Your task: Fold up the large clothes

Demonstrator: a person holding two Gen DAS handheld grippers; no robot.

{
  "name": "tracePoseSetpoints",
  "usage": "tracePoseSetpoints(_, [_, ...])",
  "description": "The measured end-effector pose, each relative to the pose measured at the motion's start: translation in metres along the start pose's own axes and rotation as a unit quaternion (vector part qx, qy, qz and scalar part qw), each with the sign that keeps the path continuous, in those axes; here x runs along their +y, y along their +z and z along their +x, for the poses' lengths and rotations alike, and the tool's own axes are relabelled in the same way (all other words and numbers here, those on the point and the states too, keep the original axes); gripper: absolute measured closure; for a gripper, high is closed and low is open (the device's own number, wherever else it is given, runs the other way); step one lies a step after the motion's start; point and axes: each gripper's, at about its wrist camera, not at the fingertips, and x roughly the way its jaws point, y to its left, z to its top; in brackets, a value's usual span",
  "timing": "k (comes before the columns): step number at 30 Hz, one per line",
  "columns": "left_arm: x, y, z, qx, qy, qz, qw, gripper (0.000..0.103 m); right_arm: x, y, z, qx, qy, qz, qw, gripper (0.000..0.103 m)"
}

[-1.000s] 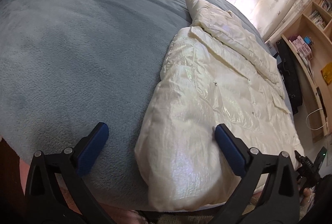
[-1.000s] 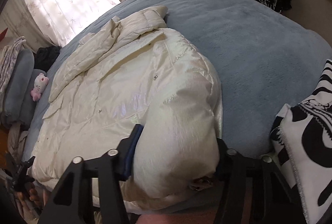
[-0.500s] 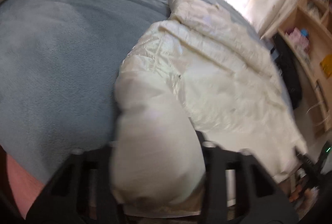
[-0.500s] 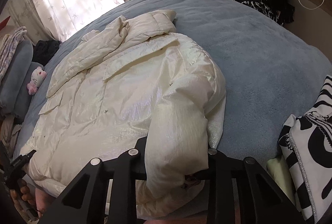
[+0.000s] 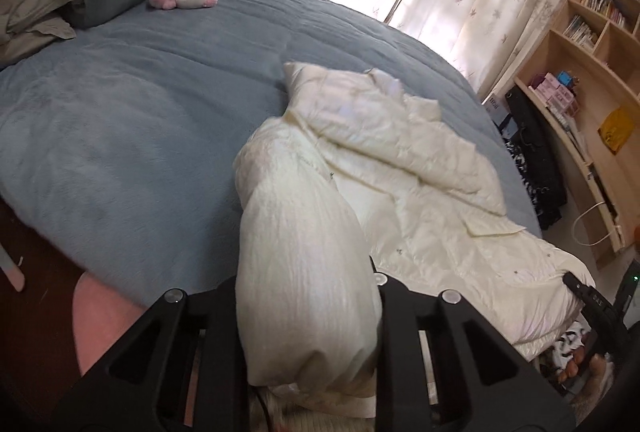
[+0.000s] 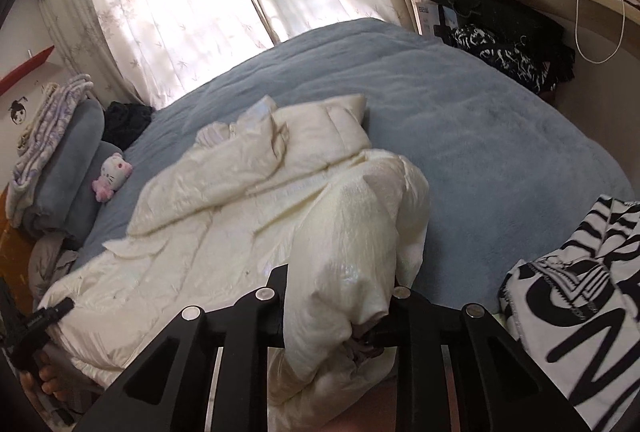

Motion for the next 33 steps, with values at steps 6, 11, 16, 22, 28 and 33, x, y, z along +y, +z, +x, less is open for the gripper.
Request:
tracePoseSetpoints(6, [0.016, 0.014, -0.062, -0.011, -0.034, -0.034, 0.9988, 0.086, 0.006, 0.024, -0.040, -0.029, 0.044, 0.012, 0.999, 0.081])
tracePoseSetpoints(11, [0.018, 0.047, -0.061, -0.017, -0.068, -0.062, 0.9956, 0.086, 0.007, 0.047, -0.027, -0.037, 0.057, 0.033, 0.997, 0.081])
tracePoseSetpoints(16, [0.003, 0.095, -0.025, -0.029, -0.092, -0.087, 0.9916, 0.085, 0.016, 0.085, 0.009, -0.036, 0.068, 0.065, 0.995, 0.081])
tracePoseSetpoints(22, [-0.010, 0.177, 0.061, -0.050, -0.081, -0.111, 0.9893, 0.082, 0.030, 0.167, 0.086, -0.046, 0.061, 0.080, 0.994, 0.079])
tracePoseSetpoints(28, [-0.021, 0.258, 0.167, -0.022, -0.059, -0.127, 0.9899, 0.040, 0.047, 0.234, 0.192, -0.032, 0.054, 0.089, 0.994, 0.020])
tracePoseSetpoints(33, [-0.012, 0.286, 0.228, -0.006, -0.051, -0.129, 0.9903, 0.022, 0.052, 0.244, 0.253, -0.004, 0.044, 0.057, 0.997, 0.016])
